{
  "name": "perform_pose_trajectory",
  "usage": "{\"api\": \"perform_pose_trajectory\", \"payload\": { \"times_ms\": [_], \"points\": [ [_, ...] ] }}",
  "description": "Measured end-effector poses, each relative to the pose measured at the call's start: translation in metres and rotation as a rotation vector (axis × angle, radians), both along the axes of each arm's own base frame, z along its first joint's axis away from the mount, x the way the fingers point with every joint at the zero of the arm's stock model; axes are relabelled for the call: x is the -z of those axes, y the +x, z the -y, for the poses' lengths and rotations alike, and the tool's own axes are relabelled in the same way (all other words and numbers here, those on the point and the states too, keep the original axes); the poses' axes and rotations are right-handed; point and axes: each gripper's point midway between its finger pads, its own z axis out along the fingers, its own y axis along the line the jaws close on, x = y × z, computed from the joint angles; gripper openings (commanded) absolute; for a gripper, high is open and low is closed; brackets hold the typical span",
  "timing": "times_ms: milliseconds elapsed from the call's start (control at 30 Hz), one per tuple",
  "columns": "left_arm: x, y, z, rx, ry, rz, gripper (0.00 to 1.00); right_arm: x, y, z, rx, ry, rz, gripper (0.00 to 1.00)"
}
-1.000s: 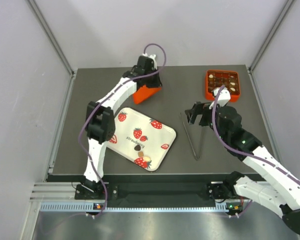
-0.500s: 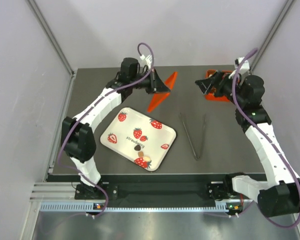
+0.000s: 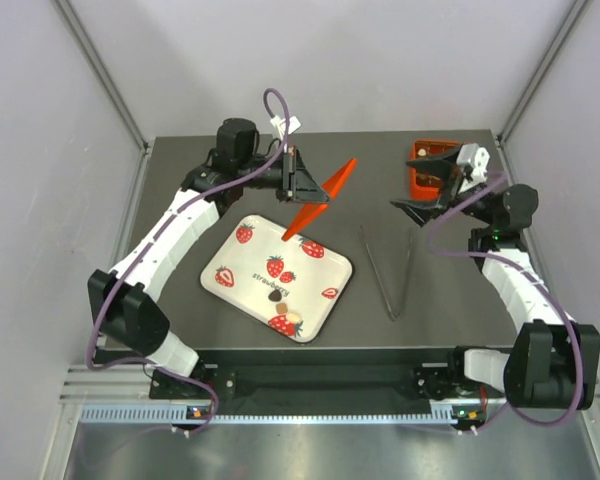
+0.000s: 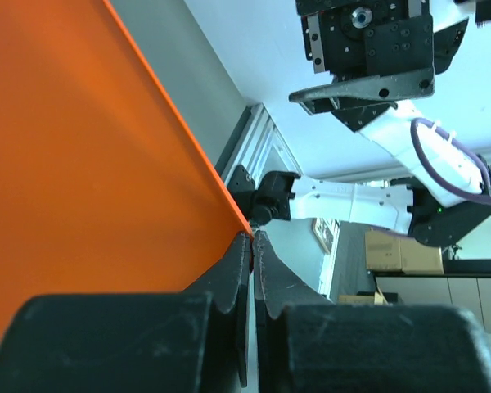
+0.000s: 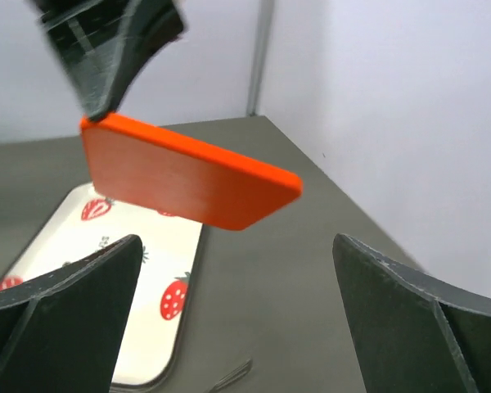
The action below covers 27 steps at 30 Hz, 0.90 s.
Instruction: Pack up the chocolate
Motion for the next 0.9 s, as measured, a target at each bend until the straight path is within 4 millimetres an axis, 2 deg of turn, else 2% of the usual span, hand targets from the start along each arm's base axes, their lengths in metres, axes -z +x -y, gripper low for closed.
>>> {"api": "perform_pose_trajectory", "payload": {
  "times_ms": [167, 233, 333, 400, 433, 500, 667, 767, 900],
  "points": [
    [0.004, -0.009, -0.005, 0.011, 0.032, -0.030, 0.00, -0.005, -0.023, -0.023, -0.152, -0.120, 0.199, 1.00],
    [0.009, -0.012, -0.006, 0.013, 0.048, -0.050, 0.00, -0.004, -0.017, -0.031, -0.159, -0.192, 0.240, 1.00],
    [0.014, -0.014, -0.008, 0.014, 0.065, -0.063, 0.00, -0.019, -0.004, -0.064, -0.151, -0.325, 0.307, 1.00],
    [0.017, -0.016, -0.009, 0.017, 0.079, -0.067, 0.00, -0.025, -0.002, -0.082, -0.159, -0.409, 0.377, 1.00],
    [0.019, -0.017, -0.010, 0.018, 0.086, -0.068, 0.00, -0.022, -0.005, -0.088, -0.174, -0.442, 0.397, 1.00],
    [0.021, -0.018, -0.010, 0.021, 0.095, -0.064, 0.00, -0.007, -0.005, -0.086, -0.177, -0.502, 0.392, 1.00],
    [0.024, -0.021, -0.012, 0.031, 0.110, -0.065, 0.00, 0.043, -0.003, -0.081, -0.216, -0.631, 0.303, 1.00],
    [0.022, -0.022, -0.012, 0.034, 0.111, -0.064, 0.00, 0.060, -0.011, -0.086, -0.265, -0.673, 0.278, 0.99],
    [0.015, -0.023, -0.010, 0.043, 0.099, -0.048, 0.00, 0.065, -0.018, -0.095, -0.307, -0.696, 0.298, 0.98]
  ]
}}
